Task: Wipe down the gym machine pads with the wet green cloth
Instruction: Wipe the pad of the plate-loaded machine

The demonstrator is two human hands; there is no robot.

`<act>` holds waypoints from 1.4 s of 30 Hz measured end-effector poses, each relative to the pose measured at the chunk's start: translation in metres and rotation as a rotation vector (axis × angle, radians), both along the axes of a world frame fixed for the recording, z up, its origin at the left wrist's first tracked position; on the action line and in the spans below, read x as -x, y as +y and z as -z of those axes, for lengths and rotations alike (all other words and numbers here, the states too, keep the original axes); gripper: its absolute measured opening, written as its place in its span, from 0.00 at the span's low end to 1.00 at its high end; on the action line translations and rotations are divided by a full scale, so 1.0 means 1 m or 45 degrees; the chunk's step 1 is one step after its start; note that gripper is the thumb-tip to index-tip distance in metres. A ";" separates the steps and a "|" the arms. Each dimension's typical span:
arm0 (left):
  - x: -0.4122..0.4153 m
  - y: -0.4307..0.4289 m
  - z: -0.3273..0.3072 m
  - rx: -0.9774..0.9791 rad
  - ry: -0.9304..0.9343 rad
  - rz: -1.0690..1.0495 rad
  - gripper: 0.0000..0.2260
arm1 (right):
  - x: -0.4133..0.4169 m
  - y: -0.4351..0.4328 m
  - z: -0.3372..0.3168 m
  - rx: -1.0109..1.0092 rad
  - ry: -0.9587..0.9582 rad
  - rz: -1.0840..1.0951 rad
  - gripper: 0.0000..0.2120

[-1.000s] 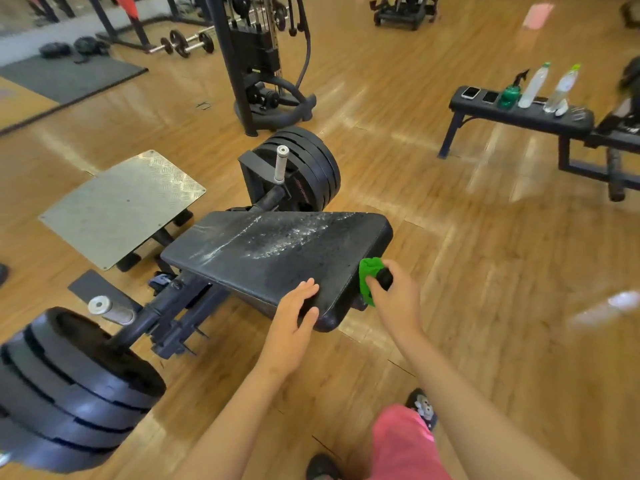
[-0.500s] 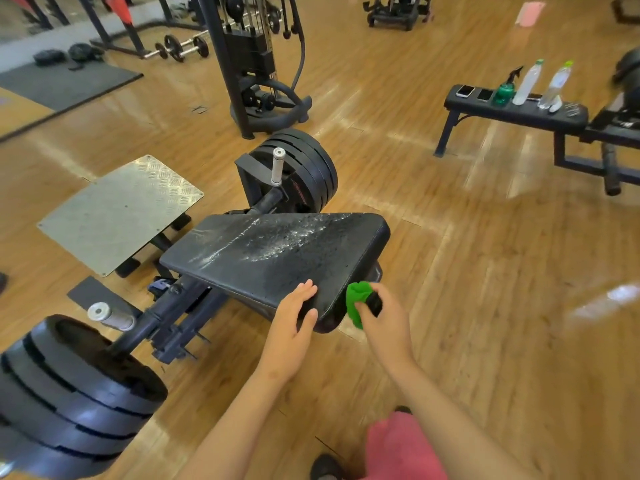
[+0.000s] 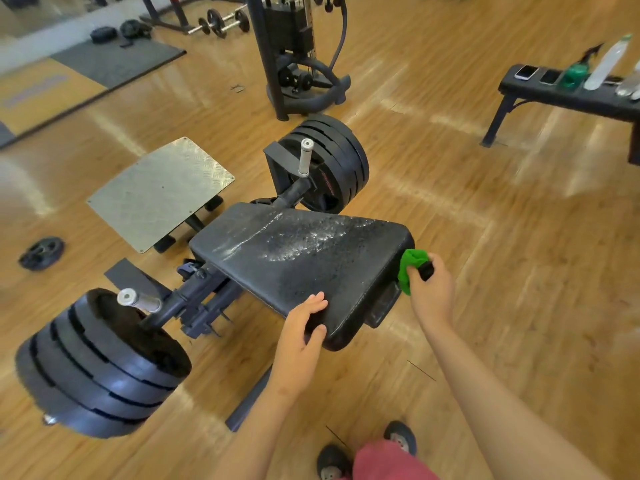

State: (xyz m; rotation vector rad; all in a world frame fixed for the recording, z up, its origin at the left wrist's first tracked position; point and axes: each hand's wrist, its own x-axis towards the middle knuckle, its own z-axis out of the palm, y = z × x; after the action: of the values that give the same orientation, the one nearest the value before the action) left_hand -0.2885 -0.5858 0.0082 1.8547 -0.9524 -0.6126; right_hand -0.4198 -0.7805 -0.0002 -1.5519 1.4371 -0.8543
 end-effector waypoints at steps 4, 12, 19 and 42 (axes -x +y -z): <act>0.001 -0.001 0.000 0.001 0.038 -0.031 0.19 | -0.002 0.013 -0.001 -0.030 -0.063 0.013 0.07; -0.019 0.009 0.011 0.054 -0.212 0.248 0.18 | -0.005 0.077 -0.001 -0.071 -0.099 -0.004 0.11; -0.057 0.010 0.020 0.063 -0.325 0.592 0.21 | -0.023 0.161 0.009 -0.121 -0.052 0.225 0.14; -0.086 -0.004 0.016 0.076 -0.294 0.773 0.19 | -0.055 0.190 -0.017 0.076 -0.024 0.389 0.13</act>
State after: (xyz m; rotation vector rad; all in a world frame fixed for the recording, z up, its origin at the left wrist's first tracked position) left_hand -0.2022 -0.5894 -0.0074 1.5958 -1.6950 -0.7220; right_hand -0.3653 -0.5908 0.0163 -1.3818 1.6748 -1.0962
